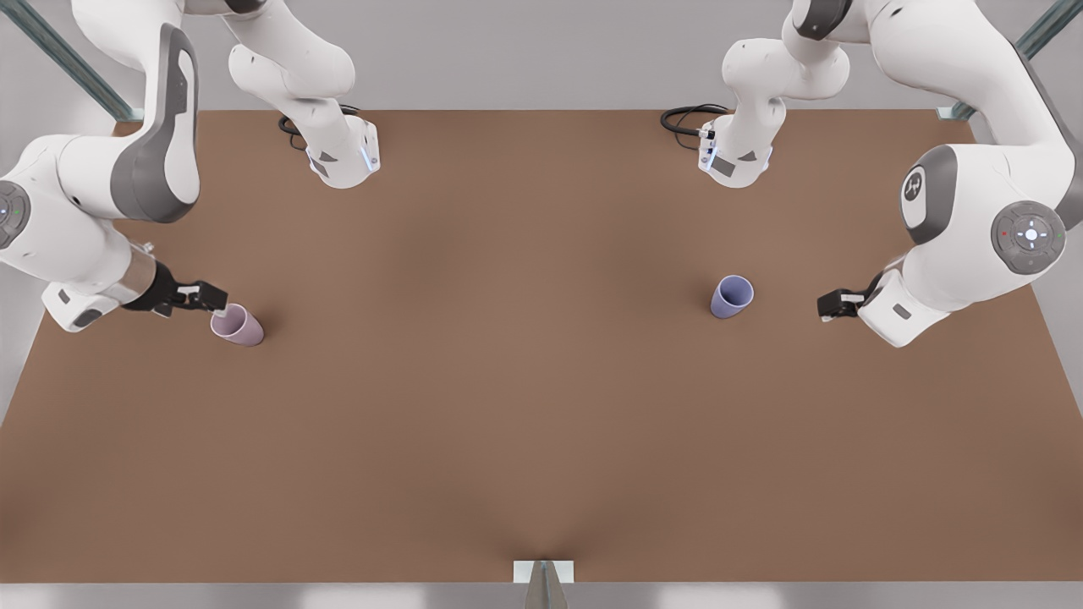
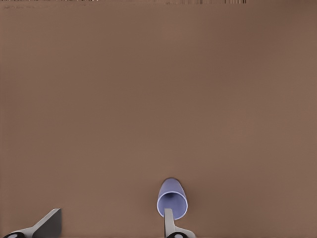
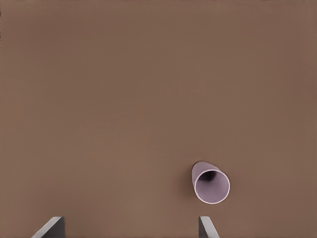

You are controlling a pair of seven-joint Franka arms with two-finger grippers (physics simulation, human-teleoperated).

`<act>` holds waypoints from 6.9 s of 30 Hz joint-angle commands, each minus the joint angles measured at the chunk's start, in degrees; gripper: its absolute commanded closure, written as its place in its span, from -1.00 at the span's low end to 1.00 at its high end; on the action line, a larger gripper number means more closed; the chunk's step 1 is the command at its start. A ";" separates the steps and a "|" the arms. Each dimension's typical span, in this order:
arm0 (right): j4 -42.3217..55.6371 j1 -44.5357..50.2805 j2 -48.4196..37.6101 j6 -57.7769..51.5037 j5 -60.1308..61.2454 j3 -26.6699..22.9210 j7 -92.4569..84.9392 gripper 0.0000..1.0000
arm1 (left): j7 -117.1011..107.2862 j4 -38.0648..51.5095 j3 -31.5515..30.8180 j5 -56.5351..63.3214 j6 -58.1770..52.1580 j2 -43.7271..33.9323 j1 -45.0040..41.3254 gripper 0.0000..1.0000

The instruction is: Stack the cups, with the pink cup at the bottom and the purple cup at the top

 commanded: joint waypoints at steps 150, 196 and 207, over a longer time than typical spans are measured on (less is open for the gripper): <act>15.91 3.77 8.32 -3.91 -0.60 -6.03 -4.08 -1.00 | -6.63 -45.52 -5.35 -10.71 38.75 -9.30 -6.81 0.57; 15.82 3.42 8.67 0.66 1.51 -6.03 -3.99 -1.00 | -33.45 -7.18 -9.66 -12.30 34.34 20.59 -17.98 0.57; 15.82 3.42 8.76 1.01 1.51 -6.03 -3.99 -1.00 | -32.75 -7.18 -9.66 -12.12 34.43 20.86 -18.59 -0.42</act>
